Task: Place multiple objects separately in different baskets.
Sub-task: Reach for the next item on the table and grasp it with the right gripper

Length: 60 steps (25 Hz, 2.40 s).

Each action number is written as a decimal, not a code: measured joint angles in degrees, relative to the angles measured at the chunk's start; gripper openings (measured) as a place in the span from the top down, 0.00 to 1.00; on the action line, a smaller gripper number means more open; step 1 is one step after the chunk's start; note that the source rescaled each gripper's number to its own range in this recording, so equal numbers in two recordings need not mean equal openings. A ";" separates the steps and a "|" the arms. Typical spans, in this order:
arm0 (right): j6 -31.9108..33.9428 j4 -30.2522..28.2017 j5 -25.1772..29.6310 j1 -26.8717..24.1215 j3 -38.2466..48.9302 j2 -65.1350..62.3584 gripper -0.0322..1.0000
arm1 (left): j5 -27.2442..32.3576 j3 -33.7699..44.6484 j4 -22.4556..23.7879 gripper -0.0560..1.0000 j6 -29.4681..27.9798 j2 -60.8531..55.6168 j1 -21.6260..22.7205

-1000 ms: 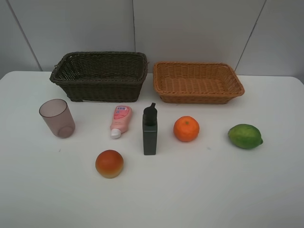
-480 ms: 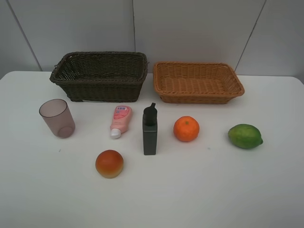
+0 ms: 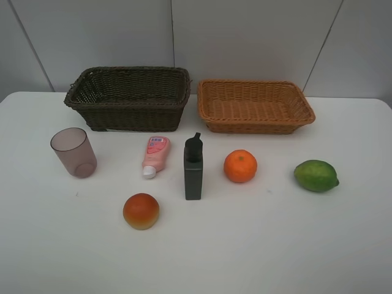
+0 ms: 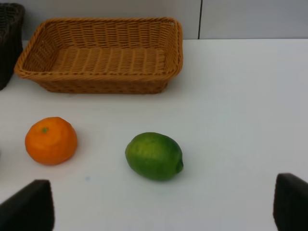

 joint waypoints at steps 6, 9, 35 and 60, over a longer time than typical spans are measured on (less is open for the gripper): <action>0.00 0.00 0.00 0.00 0.00 0.00 0.02 | 0.00 0.00 0.00 0.00 0.00 0.00 0.00; 0.00 0.00 0.00 0.00 0.00 0.31 0.02 | 0.00 0.00 0.00 0.00 0.00 0.00 0.00; -9.11 1.60 -6.02 7.25 -26.98 80.41 0.02 | 0.00 0.00 0.00 0.00 0.00 0.00 0.00; -54.60 -1.00 -15.36 7.87 -20.31 86.54 0.02 | 0.00 0.00 0.00 0.00 0.00 0.00 0.00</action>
